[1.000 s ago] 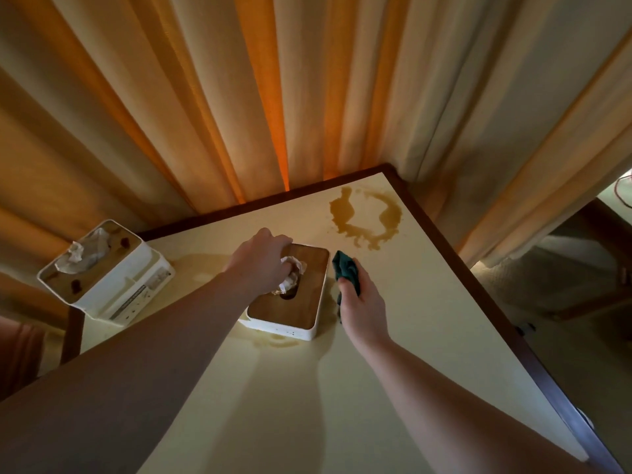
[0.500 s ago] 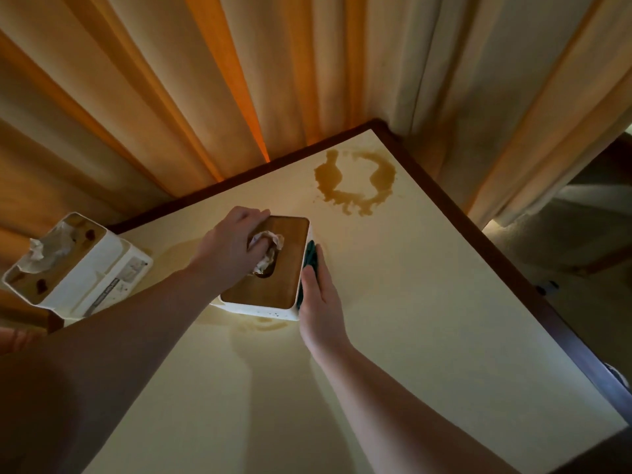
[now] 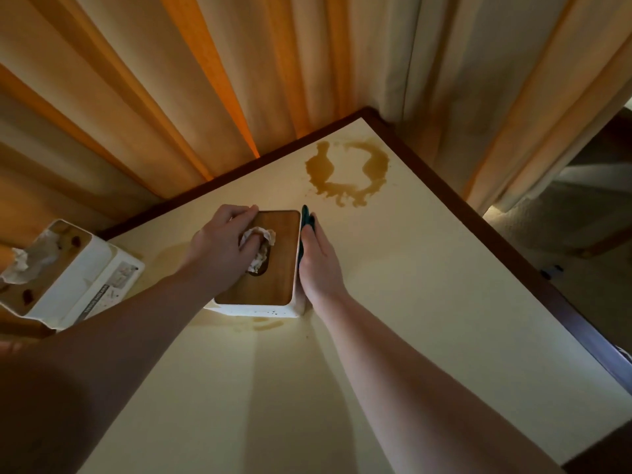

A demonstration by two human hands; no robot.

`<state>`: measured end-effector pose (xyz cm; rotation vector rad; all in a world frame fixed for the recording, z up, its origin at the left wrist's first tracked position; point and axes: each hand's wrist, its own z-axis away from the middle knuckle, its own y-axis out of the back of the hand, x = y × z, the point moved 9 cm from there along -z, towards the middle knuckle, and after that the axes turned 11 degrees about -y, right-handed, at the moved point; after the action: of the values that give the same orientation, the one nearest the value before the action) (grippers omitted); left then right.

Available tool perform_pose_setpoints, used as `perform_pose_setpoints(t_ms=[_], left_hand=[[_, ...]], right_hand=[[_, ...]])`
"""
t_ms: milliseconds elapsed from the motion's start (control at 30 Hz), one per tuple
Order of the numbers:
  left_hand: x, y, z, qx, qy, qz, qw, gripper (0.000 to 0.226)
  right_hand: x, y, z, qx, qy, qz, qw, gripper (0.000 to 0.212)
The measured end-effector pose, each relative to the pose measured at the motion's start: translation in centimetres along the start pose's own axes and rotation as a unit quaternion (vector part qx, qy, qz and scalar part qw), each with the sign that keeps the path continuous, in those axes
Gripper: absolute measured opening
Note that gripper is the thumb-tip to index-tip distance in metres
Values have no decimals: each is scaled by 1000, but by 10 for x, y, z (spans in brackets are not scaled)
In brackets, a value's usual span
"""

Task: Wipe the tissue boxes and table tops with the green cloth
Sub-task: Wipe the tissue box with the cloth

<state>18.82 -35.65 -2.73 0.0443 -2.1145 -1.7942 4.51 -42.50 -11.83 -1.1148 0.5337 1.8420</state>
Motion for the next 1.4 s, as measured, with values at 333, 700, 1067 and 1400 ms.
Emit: perform_pose_setpoints(t_ms=[333, 700, 1067, 1400], left_hand=[[6, 1, 1, -6, 1, -26, 1000, 51], [5, -1, 0, -3, -10, -18, 1000, 51], [6, -1, 1, -2, -4, -26, 1000, 51], [7, 0, 3, 6, -5, -20, 1000, 50]], right_hand=[[47, -8, 84, -15, -14, -88, 996, 50], [-17, 13, 4, 64, 36, -7, 997, 35], [65, 5, 60, 3, -23, -87, 996, 47], [6, 5, 38, -11, 0, -105, 994, 41]])
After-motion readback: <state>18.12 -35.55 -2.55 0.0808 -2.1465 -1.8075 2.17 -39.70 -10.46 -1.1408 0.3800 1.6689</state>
